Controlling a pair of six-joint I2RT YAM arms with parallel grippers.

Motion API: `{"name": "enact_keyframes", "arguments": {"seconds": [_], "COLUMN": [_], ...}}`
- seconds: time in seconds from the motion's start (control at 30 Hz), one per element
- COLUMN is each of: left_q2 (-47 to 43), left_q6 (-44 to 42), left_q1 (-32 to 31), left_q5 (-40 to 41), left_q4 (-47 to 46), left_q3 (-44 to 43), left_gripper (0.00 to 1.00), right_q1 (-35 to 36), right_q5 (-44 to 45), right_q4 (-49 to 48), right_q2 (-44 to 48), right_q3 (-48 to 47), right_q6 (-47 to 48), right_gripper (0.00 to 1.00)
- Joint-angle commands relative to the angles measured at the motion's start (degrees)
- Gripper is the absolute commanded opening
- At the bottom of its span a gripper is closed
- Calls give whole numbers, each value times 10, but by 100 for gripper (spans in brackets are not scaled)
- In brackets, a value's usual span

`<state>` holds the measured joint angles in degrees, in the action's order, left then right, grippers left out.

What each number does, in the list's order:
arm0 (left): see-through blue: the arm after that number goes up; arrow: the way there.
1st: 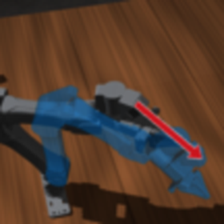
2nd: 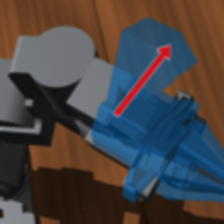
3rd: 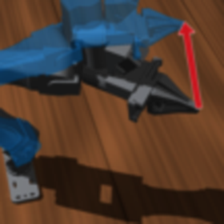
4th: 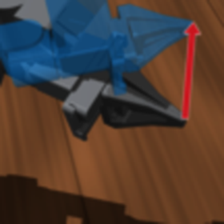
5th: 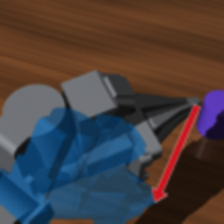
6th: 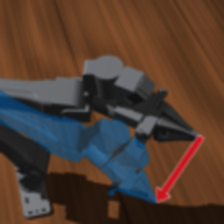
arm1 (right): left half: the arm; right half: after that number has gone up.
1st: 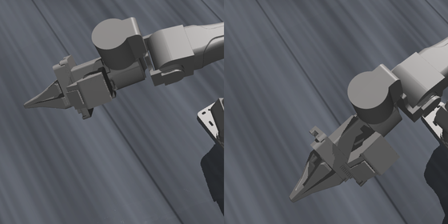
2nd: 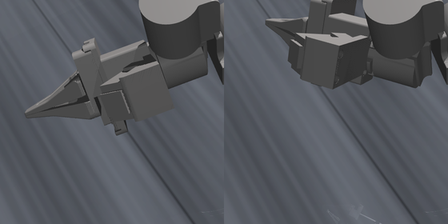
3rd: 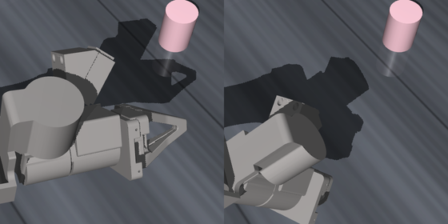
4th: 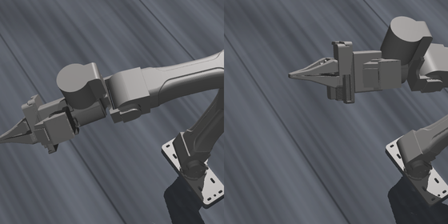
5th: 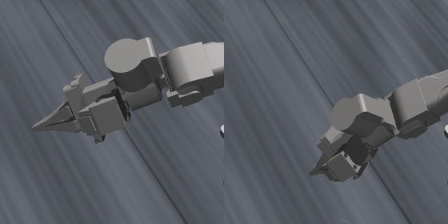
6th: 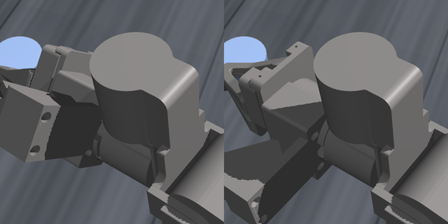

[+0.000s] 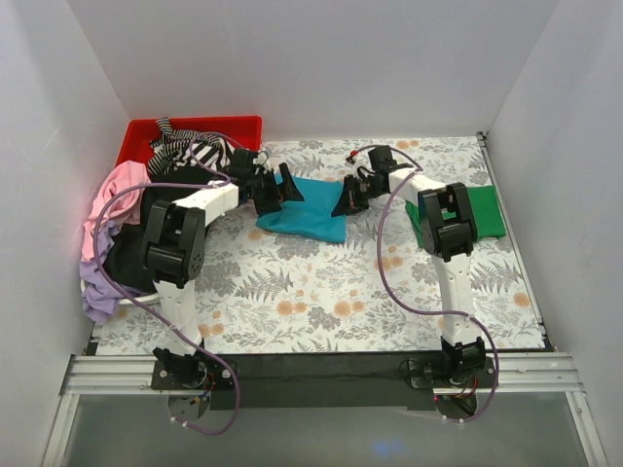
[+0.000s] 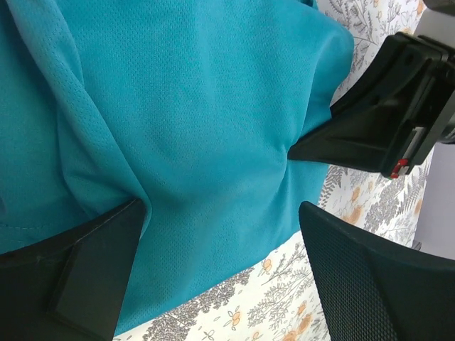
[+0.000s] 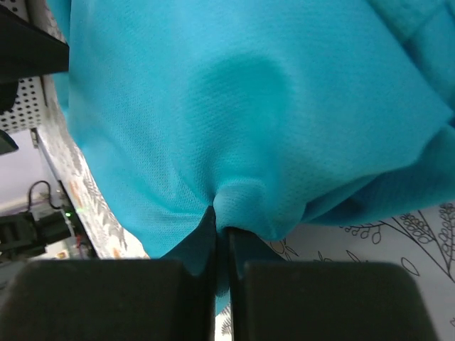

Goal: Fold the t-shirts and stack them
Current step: Neatly place the folded tshirt to the corner

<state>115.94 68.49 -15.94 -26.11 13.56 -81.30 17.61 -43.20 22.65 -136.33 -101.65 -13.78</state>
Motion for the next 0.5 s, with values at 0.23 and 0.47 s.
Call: {"name": "enact_keyframes", "arguments": {"seconds": [0.23, 0.47], "left_q2": [-86, -134], "left_q6": [-18, -38], "left_q1": [0, 3], "left_q5": [13, 63], "left_q4": [20, 50], "left_q3": [11, -18], "left_gripper": [89, 90], "right_q1": [-17, -80], "right_q5": [88, 109], "right_q4": [-7, -9], "right_q2": [-17, -6], "right_q3": [-60, -167], "right_q6": [-30, -63], "right_gripper": [1, 1]}}
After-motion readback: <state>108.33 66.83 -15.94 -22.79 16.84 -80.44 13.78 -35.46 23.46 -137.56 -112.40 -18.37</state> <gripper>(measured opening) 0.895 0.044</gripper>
